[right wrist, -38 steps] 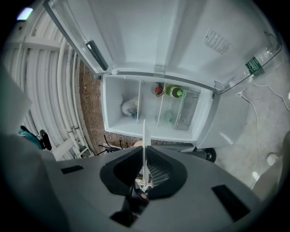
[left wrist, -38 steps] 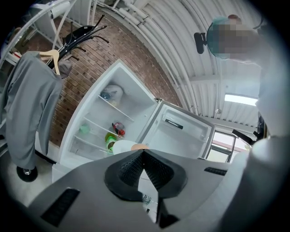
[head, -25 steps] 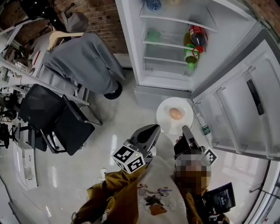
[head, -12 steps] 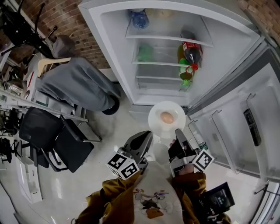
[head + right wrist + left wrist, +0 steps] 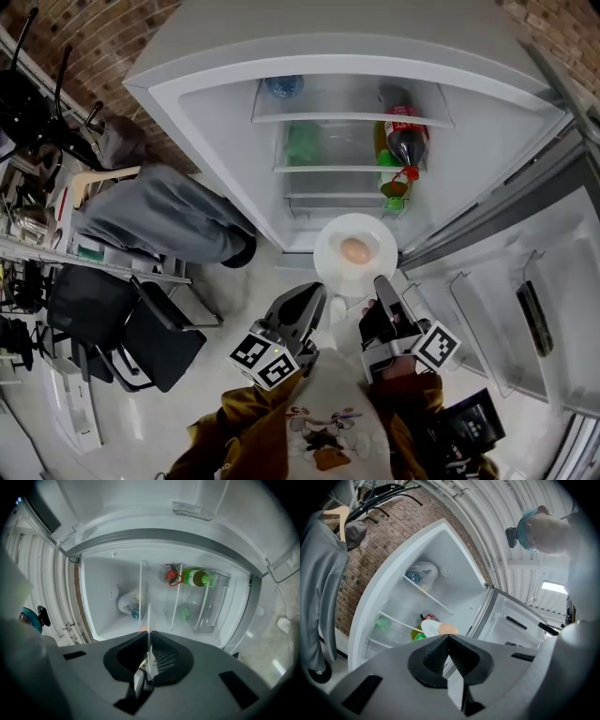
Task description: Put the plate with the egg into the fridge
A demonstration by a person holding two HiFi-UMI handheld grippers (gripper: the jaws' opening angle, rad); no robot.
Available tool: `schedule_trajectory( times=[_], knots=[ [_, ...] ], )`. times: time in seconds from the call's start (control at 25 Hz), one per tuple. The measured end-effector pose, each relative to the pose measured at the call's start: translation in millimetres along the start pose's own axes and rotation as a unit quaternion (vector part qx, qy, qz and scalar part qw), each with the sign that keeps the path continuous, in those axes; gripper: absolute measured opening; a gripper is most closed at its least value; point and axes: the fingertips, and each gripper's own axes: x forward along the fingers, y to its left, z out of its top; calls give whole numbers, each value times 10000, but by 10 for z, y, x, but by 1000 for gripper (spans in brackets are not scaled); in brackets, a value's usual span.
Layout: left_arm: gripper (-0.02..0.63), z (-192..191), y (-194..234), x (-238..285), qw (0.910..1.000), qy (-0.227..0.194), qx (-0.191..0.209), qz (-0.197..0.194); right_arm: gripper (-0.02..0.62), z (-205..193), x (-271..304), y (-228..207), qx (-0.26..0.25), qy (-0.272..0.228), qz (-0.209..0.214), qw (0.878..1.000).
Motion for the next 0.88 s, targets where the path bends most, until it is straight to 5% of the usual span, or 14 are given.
schedule_trajectory(
  times=[0.88],
  knots=[
    [8,144,195,562,9999,25,11,-103,25,345,522,52,-4,98,220,9997]
  ],
)
